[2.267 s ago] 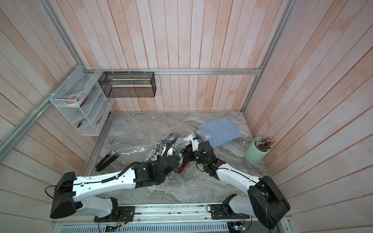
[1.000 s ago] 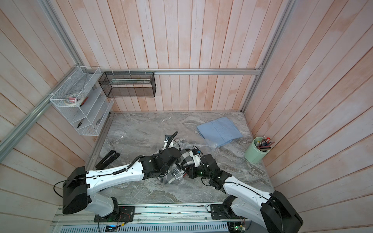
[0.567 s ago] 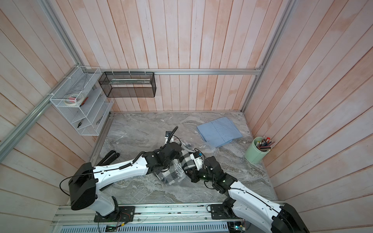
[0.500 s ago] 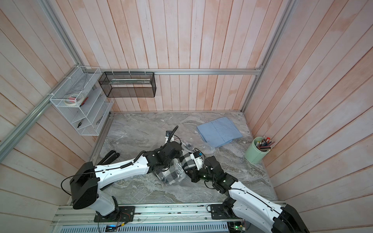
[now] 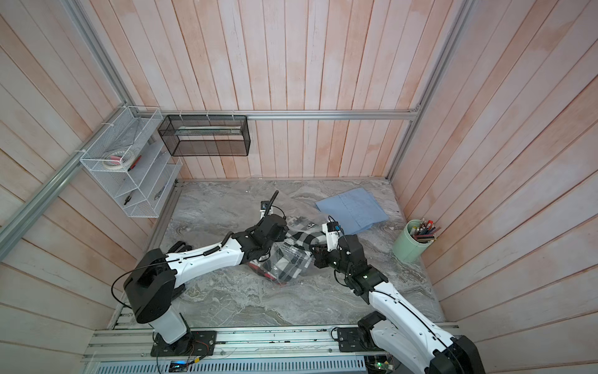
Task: Take the shirt out of the vacuum bag
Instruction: Take out the shirt from the vacuum bag.
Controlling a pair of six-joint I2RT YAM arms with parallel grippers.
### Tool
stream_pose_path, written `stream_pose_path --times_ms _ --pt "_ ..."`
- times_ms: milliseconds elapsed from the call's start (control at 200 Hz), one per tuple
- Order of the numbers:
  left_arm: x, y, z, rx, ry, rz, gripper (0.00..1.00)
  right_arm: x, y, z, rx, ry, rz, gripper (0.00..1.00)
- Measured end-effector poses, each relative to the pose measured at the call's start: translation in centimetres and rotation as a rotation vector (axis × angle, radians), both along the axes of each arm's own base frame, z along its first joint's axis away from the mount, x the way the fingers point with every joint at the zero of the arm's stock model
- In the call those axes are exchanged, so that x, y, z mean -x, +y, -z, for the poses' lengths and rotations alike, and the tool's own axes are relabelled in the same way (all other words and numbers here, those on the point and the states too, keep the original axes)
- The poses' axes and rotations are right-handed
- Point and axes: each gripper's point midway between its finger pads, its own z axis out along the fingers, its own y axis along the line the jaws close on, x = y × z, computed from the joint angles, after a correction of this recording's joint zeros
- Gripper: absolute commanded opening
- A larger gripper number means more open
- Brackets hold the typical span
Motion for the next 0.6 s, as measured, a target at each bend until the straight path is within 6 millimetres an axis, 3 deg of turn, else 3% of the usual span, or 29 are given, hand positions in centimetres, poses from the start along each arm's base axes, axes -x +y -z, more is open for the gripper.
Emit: stream_pose_path --times_ms 105,375,595 --pt "-0.9 0.3 0.5 -0.004 0.008 -0.011 0.00 -1.1 0.6 -0.9 -0.008 0.000 -0.009 0.00" --pt "-3.6 2.7 1.7 -0.021 0.020 -0.070 0.00 -4.2 2.4 -6.1 -0.042 -0.086 -0.040 0.00" --pt "-5.1 5.9 2.7 -0.031 0.022 -0.134 0.00 -6.9 2.9 -7.6 -0.056 -0.104 -0.035 0.00"
